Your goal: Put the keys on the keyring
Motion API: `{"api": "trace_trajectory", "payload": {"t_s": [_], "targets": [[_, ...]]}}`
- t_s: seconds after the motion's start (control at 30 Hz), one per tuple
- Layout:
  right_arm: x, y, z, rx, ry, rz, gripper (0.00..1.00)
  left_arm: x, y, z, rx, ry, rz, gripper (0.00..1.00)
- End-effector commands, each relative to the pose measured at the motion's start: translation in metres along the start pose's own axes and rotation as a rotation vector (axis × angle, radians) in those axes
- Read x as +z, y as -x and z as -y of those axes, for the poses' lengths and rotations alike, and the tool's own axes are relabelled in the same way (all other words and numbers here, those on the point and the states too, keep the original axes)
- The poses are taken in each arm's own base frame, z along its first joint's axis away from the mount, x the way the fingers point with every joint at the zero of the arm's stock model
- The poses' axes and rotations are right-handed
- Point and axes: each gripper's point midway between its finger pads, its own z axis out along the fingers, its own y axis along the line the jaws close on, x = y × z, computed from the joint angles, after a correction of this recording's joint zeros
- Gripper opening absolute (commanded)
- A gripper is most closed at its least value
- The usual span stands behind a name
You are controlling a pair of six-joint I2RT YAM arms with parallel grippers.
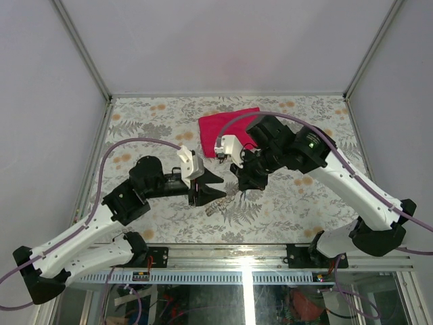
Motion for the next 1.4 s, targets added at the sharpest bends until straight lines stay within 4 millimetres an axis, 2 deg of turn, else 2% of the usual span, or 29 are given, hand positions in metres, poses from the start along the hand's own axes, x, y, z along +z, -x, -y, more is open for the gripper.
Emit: {"api": "trace_trajectory", "payload": {"t_s": [0.0,0.27,0.83,1.13,1.27,1.37], "targets": [[-0.018,0.019,-0.022,-0.073,0.065,0.130,0.00,0.005,0.034,0.010,0.080,-0.076,0.086,0.42],[-0.017,0.023,-0.026,-0.095,0.087,0.155,0.00,0.012,0.047,0.012,0.090,-0.114,0.111,0.39],[-0.018,0.032,-0.031,-0.122,0.099,0.201,0.00,0.022,0.035,0.012,0.076,-0.155,0.066,0.28],[-0.018,0.033,-0.031,-0.127,0.096,0.204,0.00,0.023,0.032,0.014,0.078,-0.178,0.050,0.13],[-0.018,0.034,-0.030,-0.128,0.091,0.206,0.00,0.024,0.030,0.015,0.074,-0.191,0.036,0.12],[-0.018,0.034,-0.030,-0.128,0.086,0.210,0.00,0.024,0.028,0.015,0.074,-0.194,0.023,0.15]]}}
